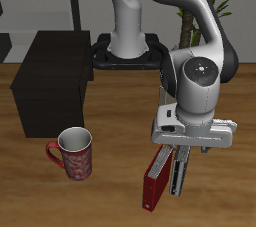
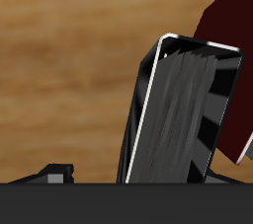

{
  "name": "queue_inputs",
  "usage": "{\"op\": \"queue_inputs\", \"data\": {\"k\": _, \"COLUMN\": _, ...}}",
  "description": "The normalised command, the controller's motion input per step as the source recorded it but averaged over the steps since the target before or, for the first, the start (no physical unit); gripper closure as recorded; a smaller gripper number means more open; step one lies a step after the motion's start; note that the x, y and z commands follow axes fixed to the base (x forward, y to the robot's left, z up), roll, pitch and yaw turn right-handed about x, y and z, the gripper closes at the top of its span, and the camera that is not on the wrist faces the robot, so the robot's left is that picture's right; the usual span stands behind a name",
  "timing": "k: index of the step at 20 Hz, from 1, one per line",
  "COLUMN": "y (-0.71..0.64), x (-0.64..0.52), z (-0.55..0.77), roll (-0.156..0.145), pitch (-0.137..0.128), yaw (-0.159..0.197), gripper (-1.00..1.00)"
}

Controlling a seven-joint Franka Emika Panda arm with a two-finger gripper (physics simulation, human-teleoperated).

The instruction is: Place the striped book in the top region of the shelf

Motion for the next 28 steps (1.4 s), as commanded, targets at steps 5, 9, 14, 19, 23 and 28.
{"op": "queue_inputs", "data": {"k": 5, "y": 0.01, "x": -0.04, "z": 0.16, "roll": 0.013, "pitch": -0.018, "yaw": -0.005, "gripper": 1.0}}
{"op": "queue_inputs", "data": {"k": 9, "y": 0.07, "x": -0.08, "z": 0.24, "roll": 0.027, "pitch": -0.045, "yaw": 0.014, "gripper": 1.0}}
{"op": "queue_inputs", "data": {"k": 14, "y": 0.09, "x": -0.18, "z": 0.25, "roll": 0.026, "pitch": -0.032, "yaw": 0.031, "gripper": 1.0}}
{"op": "queue_inputs", "data": {"k": 19, "y": 0.11, "x": -0.29, "z": 0.4, "roll": 0.02, "pitch": -0.05, "yaw": 0.058, "gripper": 1.0}}
{"op": "queue_inputs", "data": {"k": 23, "y": -0.03, "x": -0.28, "z": 0.55, "roll": -0.017, "pitch": -0.056, "yaw": 0.061, "gripper": 1.0}}
{"op": "queue_inputs", "data": {"k": 28, "y": -0.17, "x": -0.29, "z": 0.64, "roll": -0.039, "pitch": -0.074, "yaw": 0.045, "gripper": 1.0}}
